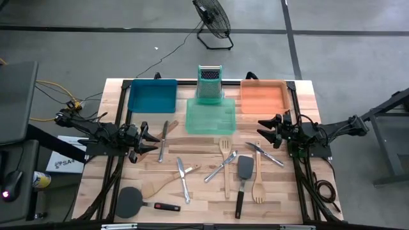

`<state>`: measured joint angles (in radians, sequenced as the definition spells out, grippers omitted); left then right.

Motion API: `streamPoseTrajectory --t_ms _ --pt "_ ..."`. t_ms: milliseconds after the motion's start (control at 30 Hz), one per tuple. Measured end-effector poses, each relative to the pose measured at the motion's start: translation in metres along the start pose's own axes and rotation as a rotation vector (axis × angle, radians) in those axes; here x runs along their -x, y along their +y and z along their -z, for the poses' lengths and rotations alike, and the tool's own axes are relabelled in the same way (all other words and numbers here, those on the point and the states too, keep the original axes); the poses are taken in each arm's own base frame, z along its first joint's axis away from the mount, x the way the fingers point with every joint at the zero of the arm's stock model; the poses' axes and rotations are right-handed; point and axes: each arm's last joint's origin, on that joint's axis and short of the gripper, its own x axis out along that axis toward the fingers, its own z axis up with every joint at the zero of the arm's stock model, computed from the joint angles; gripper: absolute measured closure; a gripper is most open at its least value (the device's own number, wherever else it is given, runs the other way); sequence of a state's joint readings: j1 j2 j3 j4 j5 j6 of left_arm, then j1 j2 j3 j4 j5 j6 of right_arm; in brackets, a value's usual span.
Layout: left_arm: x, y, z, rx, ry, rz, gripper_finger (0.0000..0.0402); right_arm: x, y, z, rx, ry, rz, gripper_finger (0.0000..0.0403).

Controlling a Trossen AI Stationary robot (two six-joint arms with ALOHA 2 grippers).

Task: Pick & Place Kitchen Items

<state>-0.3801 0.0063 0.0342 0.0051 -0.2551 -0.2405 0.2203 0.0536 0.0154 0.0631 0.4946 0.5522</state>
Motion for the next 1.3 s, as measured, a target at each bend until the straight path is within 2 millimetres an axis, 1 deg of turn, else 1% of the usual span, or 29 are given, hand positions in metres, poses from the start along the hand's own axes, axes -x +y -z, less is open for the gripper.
streamPoseTrajectory --t_ms 767,1033,1100,1300 --pt "0.0000 0.0000 0.0000 0.000 0.000 0.000 0.0250 0.0000 0.0001 -0.0001 0.000 -0.001 -0.001 0.0096" --pt "0.0000 0.0000 -0.0001 0.000 -0.001 0.000 0.0250 0.0000 0.0020 -0.0033 -0.022 -0.034 -0.021 0.0096" --pt "0.0000 0.0000 -0.0002 0.000 -0.001 0.000 0.0250 0.0002 0.0032 -0.0054 -0.059 -0.054 -0.034 0.0096" --pt "0.0000 0.0000 0.0000 0.000 0.000 0.000 0.0250 0.0004 0.0043 -0.0083 -0.327 -0.081 -0.045 0.0096"
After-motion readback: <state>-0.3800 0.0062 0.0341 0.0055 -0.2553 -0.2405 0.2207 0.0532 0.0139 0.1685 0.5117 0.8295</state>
